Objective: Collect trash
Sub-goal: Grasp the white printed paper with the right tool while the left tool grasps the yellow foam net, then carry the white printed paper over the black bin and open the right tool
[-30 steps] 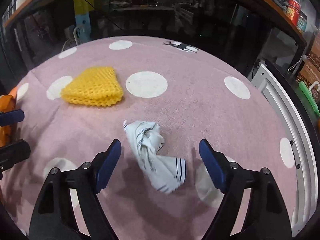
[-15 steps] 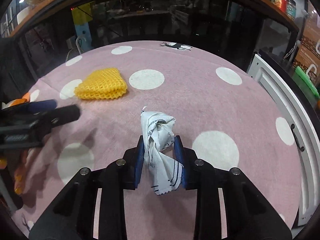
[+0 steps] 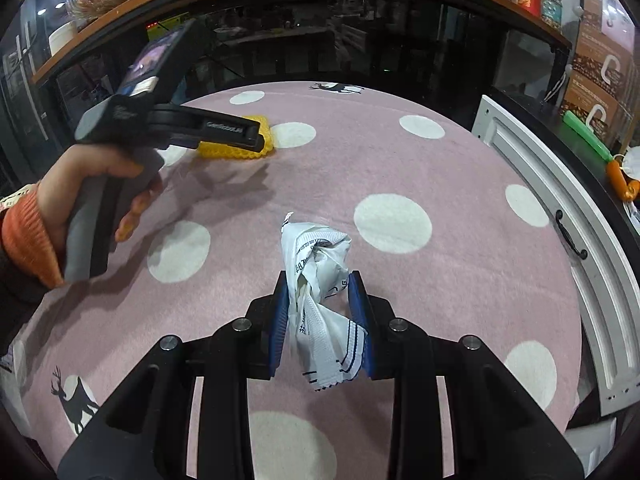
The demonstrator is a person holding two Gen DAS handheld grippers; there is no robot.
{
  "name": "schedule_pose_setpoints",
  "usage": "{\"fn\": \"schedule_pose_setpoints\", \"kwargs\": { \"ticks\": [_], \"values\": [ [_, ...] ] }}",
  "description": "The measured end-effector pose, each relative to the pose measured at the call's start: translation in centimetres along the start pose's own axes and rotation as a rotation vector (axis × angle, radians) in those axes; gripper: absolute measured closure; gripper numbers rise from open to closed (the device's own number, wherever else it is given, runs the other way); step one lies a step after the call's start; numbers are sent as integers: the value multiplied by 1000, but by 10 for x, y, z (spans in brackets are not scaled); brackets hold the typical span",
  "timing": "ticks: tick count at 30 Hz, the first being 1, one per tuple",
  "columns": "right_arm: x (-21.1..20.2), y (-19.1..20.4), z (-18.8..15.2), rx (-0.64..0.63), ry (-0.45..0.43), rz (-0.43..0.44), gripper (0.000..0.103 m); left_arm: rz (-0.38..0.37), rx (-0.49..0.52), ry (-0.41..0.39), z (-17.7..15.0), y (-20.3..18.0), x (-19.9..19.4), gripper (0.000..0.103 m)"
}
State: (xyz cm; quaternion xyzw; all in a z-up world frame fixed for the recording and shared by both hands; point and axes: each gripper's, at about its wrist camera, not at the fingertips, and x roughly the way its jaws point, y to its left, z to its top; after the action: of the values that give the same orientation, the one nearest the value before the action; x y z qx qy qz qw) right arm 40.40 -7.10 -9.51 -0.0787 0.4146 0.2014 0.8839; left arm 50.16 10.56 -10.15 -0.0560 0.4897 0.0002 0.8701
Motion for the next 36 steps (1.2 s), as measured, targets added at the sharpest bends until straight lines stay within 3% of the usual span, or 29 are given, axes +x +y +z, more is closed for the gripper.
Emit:
{"fn": "schedule_pose_setpoints", "kwargs": {
  "ticks": [2,4,8,10,11,20,29,36],
  "values": [
    [-3,-3,-7,15,-5,-1,73,-2,5,2,1,-2,5,8],
    [-5,-7,-12,40,-6,1,73,31,34,-12,1,-5,8,31],
    [-10,-15,-19,67,-17,-23,73,42,56,-42,1,-5,7,61],
    [-11,-21,-22,86,-20,-28,73,40,61,-42,2,-5,7,86],
    [-12,-24,-24,102,-18,-21,73,33,58,-43,1,-4,6,89],
    [-24,-31,-38,152,-39,-29,73,-9,121,-176,-21,-23,-32,92],
    [-57,-41,-64,222,-85,-40,73,-197,186,-249,-82,-52,-99,92],
    [-88,-47,-100,277,-100,-63,73,-287,252,-281,-134,-78,-138,92]
  ]
}}
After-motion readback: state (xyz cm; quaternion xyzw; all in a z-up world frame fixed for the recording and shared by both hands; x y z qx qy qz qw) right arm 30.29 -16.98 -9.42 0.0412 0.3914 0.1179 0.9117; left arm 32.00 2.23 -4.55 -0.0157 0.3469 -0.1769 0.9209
